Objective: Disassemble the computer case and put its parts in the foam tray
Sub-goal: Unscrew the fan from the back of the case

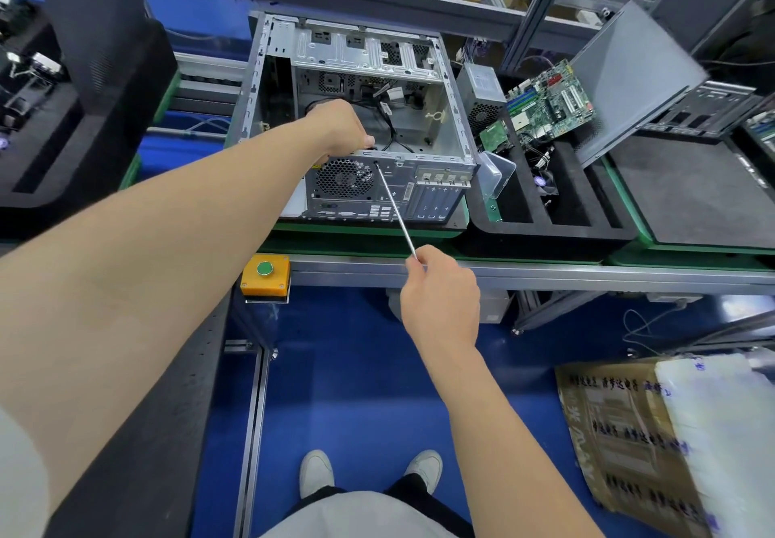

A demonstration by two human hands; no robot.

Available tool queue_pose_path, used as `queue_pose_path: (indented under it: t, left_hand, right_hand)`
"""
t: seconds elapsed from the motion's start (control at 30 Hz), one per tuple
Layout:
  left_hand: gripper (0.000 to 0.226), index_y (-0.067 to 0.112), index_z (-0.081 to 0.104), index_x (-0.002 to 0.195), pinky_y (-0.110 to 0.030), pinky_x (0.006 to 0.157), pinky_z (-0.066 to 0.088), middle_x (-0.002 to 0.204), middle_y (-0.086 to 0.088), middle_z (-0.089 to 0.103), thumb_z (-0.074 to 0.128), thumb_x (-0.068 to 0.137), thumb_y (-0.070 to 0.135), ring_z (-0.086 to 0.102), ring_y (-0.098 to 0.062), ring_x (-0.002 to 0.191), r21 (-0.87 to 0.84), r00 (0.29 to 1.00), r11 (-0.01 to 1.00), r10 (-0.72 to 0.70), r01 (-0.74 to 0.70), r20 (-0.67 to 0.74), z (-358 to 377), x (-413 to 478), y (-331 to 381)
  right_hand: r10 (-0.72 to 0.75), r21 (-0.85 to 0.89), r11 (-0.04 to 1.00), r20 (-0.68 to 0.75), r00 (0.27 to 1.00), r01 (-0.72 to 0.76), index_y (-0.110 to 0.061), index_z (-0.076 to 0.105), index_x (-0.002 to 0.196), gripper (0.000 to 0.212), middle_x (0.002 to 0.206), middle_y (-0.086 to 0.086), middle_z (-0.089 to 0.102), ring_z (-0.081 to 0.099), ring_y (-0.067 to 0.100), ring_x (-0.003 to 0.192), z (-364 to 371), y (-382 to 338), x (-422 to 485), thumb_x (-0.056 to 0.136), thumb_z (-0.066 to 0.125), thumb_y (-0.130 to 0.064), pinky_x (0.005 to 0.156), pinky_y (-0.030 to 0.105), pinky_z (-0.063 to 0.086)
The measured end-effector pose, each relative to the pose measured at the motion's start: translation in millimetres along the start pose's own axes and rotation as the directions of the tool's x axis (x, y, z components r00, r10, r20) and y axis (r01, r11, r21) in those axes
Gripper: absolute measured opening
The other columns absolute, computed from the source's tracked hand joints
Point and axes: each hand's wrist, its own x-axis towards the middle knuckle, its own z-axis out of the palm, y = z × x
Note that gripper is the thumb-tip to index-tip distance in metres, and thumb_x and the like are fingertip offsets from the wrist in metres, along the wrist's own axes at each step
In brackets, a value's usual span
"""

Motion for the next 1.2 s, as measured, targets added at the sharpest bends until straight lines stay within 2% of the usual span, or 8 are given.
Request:
queue_pose_path:
  t: [0.13,0.27,0.6,0.73,0.9,1.03,1.1,1.2]
  left_hand:
    - [0.038,0.013,0.07,0.13,-0.053,0.09,0.057,0.115,-0.023,0.073,0.058,0.104,0.038,0.048,-0.031,0.064,-0.046,1.0,0.999,-0.007,0.006,-0.015,0,-7,6]
    - [0.036,0.013,0.072,0.127,-0.048,0.069,0.059,0.099,-0.021,0.073,0.058,0.104,0.037,0.046,-0.03,0.057,-0.014,0.999,1.0,0.01,-0.01,-0.037,-1,-8,5]
    - [0.024,0.018,0.066,0.101,-0.026,0.049,0.035,0.072,-0.01,0.05,0.056,0.105,0.039,0.043,-0.028,0.06,0.03,1.0,0.999,0.01,-0.009,-0.022,-2,-4,3]
    - [0.025,0.016,0.068,0.102,-0.027,0.051,0.035,0.08,-0.014,0.055,0.058,0.104,0.038,0.045,-0.029,0.064,0.028,1.0,0.999,0.016,-0.016,-0.021,-1,0,1]
    - [0.037,0.006,0.074,0.113,-0.027,0.05,0.035,0.082,-0.016,0.058,0.058,0.105,0.038,0.045,-0.029,0.062,-0.005,1.0,1.0,0.013,-0.013,-0.008,-1,-1,0]
    - [0.037,0.006,0.073,0.114,-0.026,0.048,0.033,0.076,-0.013,0.055,0.057,0.105,0.038,0.041,-0.028,0.055,-0.004,1.0,1.0,0.012,-0.013,-0.011,-1,-2,1]
    - [0.03,0.012,0.07,0.105,-0.027,0.049,0.033,0.082,-0.014,0.058,0.057,0.105,0.038,0.041,-0.027,0.056,0.002,1.0,1.0,0.012,-0.012,-0.014,0,-1,1]
    - [0.025,0.016,0.065,0.1,-0.027,0.049,0.034,0.083,-0.015,0.056,0.057,0.105,0.039,0.043,-0.028,0.058,0.005,1.0,1.0,0.013,-0.013,-0.023,0,2,0]
  right_hand:
    - [0.041,0.441,0.873,0.354,0.934,-0.206,-0.023,0.072,0.105,0.024,0.063,0.001,0.07,0.042,0.013,0.044,-13,7,8,0.108,0.05,-0.032,0.046,0.025,0.035]
    - [-0.055,0.66,0.373,0.717,0.695,-0.652,-0.001,0.068,0.121,0.031,0.063,0.002,0.049,0.023,0.009,0.044,-24,5,14,0.11,0.044,-0.018,0.04,0.022,0.022]
    - [-0.539,0.426,-0.404,0.604,0.587,-0.809,-0.006,0.062,0.112,0.035,0.055,-0.003,0.045,0.032,0.007,0.035,-11,-14,-5,0.116,0.032,-0.023,0.038,0.019,0.033]
    - [-0.29,0.656,-0.226,0.66,0.693,-0.72,-0.006,0.067,0.111,0.025,0.05,-0.003,0.042,0.033,0.007,0.029,6,-19,-12,0.111,0.046,-0.022,0.031,0.021,0.03]
    - [0.008,0.753,0.427,0.55,0.835,-0.5,-0.013,0.074,0.106,0.023,0.058,0.004,0.051,0.035,0.015,0.037,11,-16,-14,0.109,0.053,-0.021,0.041,0.024,0.029]
    - [0.048,0.253,0.964,0.13,0.99,-0.08,-0.023,0.064,0.08,0.028,0.062,-0.002,0.057,0.053,0.025,0.064,6,-12,-9,0.105,0.055,-0.029,0.051,0.03,0.032]
    - [-0.024,-0.125,0.992,0.001,1.0,0.024,-0.022,0.052,0.08,0.03,0.069,-0.001,0.055,0.05,0.029,0.069,8,-7,-6,0.109,0.049,-0.029,0.051,0.034,0.025]
    - [-0.073,-0.185,0.981,-0.047,0.996,0.063,-0.023,0.053,0.083,0.029,0.07,-0.001,0.055,0.049,0.028,0.066,10,-1,-5,0.11,0.046,-0.031,0.05,0.032,0.023]
